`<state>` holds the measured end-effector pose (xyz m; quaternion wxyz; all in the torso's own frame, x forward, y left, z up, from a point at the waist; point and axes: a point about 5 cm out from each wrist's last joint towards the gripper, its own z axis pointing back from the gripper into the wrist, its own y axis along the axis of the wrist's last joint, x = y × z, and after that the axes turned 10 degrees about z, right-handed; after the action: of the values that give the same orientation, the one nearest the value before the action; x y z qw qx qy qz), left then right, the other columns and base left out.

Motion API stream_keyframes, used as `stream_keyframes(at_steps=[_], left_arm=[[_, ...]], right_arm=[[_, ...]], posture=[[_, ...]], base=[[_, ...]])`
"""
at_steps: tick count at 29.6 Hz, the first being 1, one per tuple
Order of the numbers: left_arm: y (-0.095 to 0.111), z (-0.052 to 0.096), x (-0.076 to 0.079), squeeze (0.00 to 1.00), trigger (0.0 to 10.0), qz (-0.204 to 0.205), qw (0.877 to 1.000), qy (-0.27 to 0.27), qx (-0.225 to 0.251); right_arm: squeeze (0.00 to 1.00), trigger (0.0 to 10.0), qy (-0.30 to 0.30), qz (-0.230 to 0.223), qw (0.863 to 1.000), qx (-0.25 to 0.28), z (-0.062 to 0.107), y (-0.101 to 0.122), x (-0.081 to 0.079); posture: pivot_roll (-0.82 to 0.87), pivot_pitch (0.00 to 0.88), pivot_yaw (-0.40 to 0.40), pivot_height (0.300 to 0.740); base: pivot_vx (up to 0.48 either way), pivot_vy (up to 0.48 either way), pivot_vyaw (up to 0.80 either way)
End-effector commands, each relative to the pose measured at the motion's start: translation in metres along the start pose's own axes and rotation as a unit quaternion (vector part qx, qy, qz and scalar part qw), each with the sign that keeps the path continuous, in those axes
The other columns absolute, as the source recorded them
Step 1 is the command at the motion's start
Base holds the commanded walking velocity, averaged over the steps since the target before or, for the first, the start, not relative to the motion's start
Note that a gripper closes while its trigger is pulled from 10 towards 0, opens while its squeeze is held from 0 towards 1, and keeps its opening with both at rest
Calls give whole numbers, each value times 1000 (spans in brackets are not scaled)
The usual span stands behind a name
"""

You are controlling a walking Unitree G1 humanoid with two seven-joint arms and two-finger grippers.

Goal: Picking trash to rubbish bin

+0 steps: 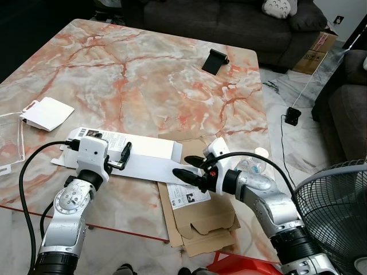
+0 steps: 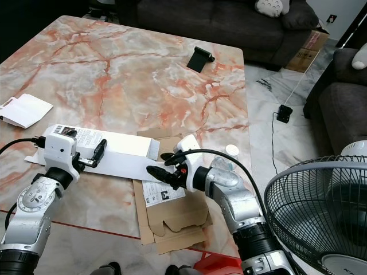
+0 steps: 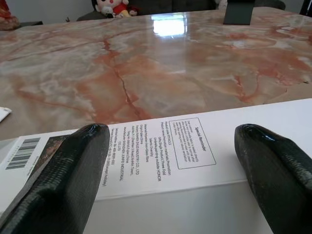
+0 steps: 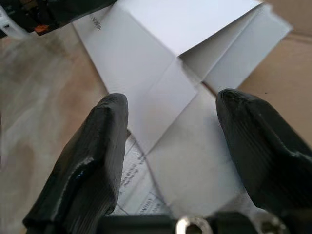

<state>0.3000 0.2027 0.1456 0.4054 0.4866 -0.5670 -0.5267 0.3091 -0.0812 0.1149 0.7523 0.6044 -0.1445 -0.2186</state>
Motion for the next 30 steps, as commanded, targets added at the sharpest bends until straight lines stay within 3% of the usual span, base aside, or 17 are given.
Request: stream_keyframes(at_steps=[1,23,24,25,30], left_arm=[[2,-2,6,0,10000,2,1000,-11,2],[2,-2,8,0,10000,8,1000,-7,6],[2,-2,8,0,10000,7,1000,-6,6],[2,-2,8,0,10000,8,1000,-6,6],[2,-2,9,0,10000,8,1000,-6,7]], right_arm=[[0,10000,4,7,1000,-5,0,-2,0],[0,10000,47,3,999,17,-18,6,-18],[0,3373,45,2,999,12,-18,6,-18],[0,78,43,1,999,10,-18,5,-18],[0,0,49,6,999,-4,-21,1,-22]], posture=[[49,182,-154,740],[52,188,-162,740],[52,188,-162,740],[52,188,-163,740],[53,188,-164,740]], base=[[0,0,0],[0,0,0],[0,0,0],[0,0,0],[0,0,0]])
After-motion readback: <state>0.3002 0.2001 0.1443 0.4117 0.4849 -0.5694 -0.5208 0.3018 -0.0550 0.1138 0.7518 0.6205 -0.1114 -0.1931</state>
